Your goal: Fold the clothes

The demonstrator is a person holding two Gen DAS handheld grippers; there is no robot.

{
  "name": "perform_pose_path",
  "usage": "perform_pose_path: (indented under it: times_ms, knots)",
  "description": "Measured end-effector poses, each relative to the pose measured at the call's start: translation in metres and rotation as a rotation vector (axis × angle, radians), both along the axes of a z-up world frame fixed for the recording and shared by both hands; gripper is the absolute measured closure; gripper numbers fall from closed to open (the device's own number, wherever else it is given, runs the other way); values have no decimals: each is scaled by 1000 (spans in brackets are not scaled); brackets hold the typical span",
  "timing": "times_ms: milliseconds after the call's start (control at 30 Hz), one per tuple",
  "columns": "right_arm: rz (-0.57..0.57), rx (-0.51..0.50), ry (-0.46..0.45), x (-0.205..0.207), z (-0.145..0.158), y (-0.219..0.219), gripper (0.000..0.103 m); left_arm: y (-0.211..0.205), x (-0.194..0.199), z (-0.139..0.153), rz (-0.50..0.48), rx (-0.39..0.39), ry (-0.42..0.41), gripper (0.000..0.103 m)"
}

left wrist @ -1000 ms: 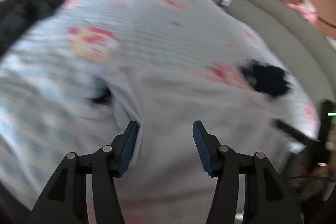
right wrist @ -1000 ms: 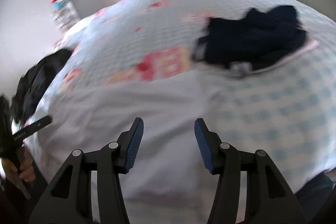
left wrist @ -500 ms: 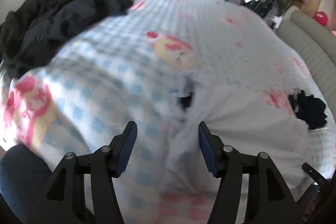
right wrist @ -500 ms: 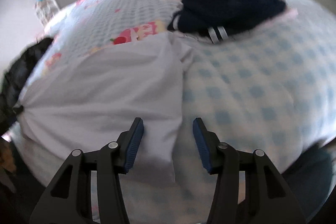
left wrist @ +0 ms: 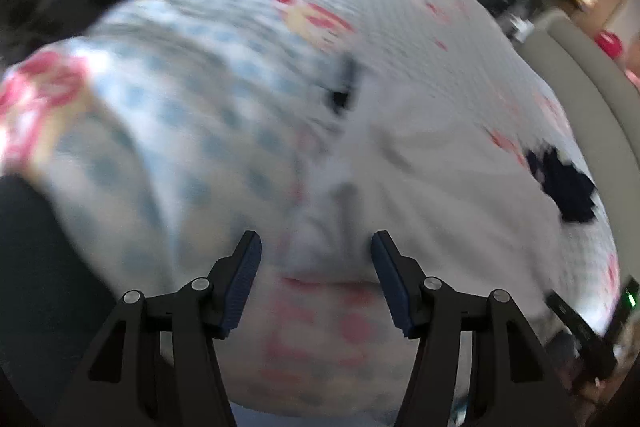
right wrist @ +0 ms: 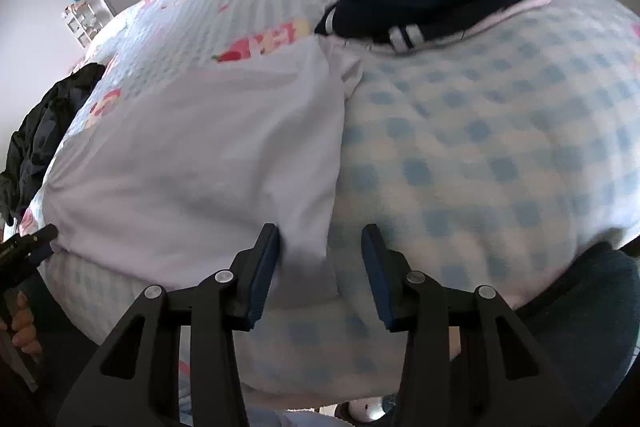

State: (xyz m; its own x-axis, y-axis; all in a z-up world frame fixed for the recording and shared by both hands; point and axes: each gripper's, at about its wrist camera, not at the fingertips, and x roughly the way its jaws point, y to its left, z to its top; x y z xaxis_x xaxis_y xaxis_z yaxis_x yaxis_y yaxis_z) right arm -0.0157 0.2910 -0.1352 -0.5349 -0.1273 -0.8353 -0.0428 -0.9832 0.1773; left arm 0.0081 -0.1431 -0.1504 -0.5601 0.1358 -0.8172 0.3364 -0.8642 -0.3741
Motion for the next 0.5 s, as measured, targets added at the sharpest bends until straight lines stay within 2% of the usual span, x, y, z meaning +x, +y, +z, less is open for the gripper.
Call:
perform_pose_path:
  times_ms: [33,133,300,400,467,500]
  knots:
    - [-6,0,13,3,3,2,60,-5,4,-1,27,12,-1,62]
    - [-60,-43,37,10,6,15,60,-9,7,-7,48,40,-12,67]
    - [-10,-145,-14,9,-2,12,60,4,-5,-18,-19,32,-41,67]
    - [17,-131,-48,4,-15,-1,54,11,-12,-25,-59,26,-58,68]
    - [14,-101,-53,1,-21,-8,52,18,-16,-26,-84,-4,-63,74]
    - [12,-86,-55,0,-24,-12,56,22,-15,-20,-100,-42,-49,85]
